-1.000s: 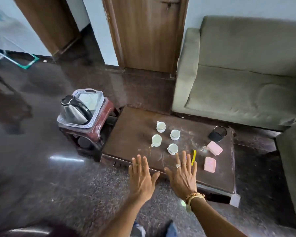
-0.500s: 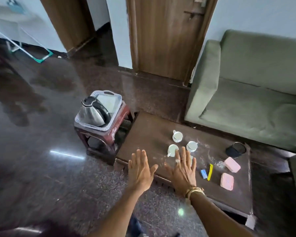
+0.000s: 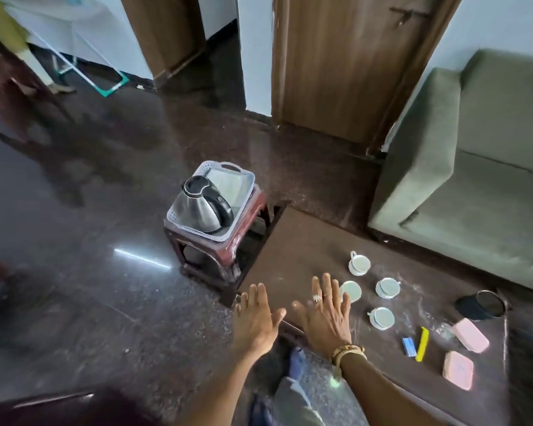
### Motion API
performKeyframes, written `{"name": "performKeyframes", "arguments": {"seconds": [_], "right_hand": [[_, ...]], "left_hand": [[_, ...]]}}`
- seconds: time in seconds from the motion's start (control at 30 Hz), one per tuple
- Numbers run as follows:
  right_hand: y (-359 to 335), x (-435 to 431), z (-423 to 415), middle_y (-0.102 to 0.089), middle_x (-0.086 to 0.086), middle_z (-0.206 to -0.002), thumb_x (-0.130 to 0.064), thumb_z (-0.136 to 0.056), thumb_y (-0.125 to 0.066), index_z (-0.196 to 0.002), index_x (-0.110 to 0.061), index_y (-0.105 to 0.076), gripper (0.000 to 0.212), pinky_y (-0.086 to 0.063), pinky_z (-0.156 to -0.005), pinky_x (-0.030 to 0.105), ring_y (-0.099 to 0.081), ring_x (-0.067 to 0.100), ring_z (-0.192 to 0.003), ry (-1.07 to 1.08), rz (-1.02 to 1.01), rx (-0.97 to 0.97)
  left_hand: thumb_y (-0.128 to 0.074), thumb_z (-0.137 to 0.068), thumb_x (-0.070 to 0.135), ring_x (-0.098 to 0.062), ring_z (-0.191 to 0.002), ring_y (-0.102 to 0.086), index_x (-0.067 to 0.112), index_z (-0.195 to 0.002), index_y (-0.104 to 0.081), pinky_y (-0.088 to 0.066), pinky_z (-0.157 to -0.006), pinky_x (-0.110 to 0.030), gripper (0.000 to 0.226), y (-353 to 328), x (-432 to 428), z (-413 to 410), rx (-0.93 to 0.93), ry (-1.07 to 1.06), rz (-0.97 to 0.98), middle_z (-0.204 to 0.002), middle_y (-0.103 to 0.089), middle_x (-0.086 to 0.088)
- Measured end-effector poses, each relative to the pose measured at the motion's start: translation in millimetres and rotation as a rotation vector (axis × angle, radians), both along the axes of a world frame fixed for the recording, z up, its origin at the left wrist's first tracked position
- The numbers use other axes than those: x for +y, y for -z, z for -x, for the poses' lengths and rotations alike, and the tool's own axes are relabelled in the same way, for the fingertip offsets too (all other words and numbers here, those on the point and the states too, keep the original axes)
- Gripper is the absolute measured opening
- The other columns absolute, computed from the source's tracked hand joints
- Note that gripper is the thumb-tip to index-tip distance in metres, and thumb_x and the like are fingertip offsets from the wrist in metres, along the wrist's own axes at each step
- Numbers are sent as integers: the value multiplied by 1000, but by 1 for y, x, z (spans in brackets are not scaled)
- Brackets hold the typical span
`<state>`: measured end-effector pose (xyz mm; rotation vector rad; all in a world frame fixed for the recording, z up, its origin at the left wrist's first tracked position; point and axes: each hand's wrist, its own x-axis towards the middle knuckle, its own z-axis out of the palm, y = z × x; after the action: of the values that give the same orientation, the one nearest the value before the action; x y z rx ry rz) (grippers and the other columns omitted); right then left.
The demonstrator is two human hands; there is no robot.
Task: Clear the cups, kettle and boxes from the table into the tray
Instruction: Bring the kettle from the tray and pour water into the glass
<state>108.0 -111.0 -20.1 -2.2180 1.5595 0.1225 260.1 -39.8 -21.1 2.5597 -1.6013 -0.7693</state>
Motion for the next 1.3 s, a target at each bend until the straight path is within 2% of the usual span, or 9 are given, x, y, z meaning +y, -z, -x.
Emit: {"name": "performKeyframes", "arguments": {"seconds": [0.2,0.37,0.6,0.83,0.97,1.03,1.13,1.3], "right_hand": [[15,-54,-45,4,9,-167,-64,-98,-28,-159,-18,-8,79,0,-123,52,6,28,-153,-52,-41,-33],[9,-104,-89,1,9,-167,-64,-98,-29,-159,-17,-9,80,-1,-123,52,3,29,-153,-121,-27,-69],[-1,-162,-144,1,12,-166,-63,-99,-27,-159,-14,-6,81,-1,-122,53,3,31,-153,-165,-13,-63],[21,-185,-195,-2,11,-166,-62,-98,-31,-158,-14,-8,80,-4,-123,53,0,30,-153,-83,-82,-1],[34,-209,-227,-3,10,-166,-64,-98,-28,-158,-15,-8,80,-4,-123,53,-1,30,-153,-60,-90,37],[37,-227,-249,-3,10,-166,-64,-98,-28,-158,-16,-9,79,-2,-122,53,-2,30,-153,-42,-86,18],[37,-256,-284,-7,11,-166,-62,-98,-28,-158,-14,-12,79,-2,-121,53,-5,31,-153,-25,-50,-29],[33,-307,-334,-9,12,-165,-60,-100,-32,-158,-12,-8,79,-6,-121,52,-8,32,-152,-49,-2,-51]], "left_hand": [[-27,-98,63,-28,-147,-25,10,-156,-11,-26,-118,-41,81,6,-44,-35,-58,-36,-15,-162,-20,-11],[-29,-98,62,-28,-145,-28,9,-156,-14,-30,-116,-42,80,0,-88,-74,-78,-100,-21,-159,-27,-11],[-33,-96,64,-28,-134,-41,9,-147,-29,-35,-110,-40,75,-6,-146,-125,-139,-100,101,-146,-43,-11],[-38,-96,57,-30,-138,-35,9,-149,-27,-32,-113,-43,72,18,-185,-166,-116,3,56,-151,-37,-11],[-50,-94,45,-34,-141,-34,10,-148,-29,-29,-116,-44,68,24,-219,-203,-82,32,90,-151,-38,-13],[-54,-93,39,-32,-138,-38,12,-147,-31,-31,-114,-43,64,23,-243,-226,-96,72,132,-149,-42,-12],[-56,-93,35,-36,-145,-30,10,-151,-29,-28,-116,-47,68,19,-278,-261,-122,122,142,-157,-34,-14],[-57,-94,37,-34,-147,-24,11,-153,-21,-27,-117,-47,74,13,-336,-320,-174,118,115,-159,-27,-13]]}}
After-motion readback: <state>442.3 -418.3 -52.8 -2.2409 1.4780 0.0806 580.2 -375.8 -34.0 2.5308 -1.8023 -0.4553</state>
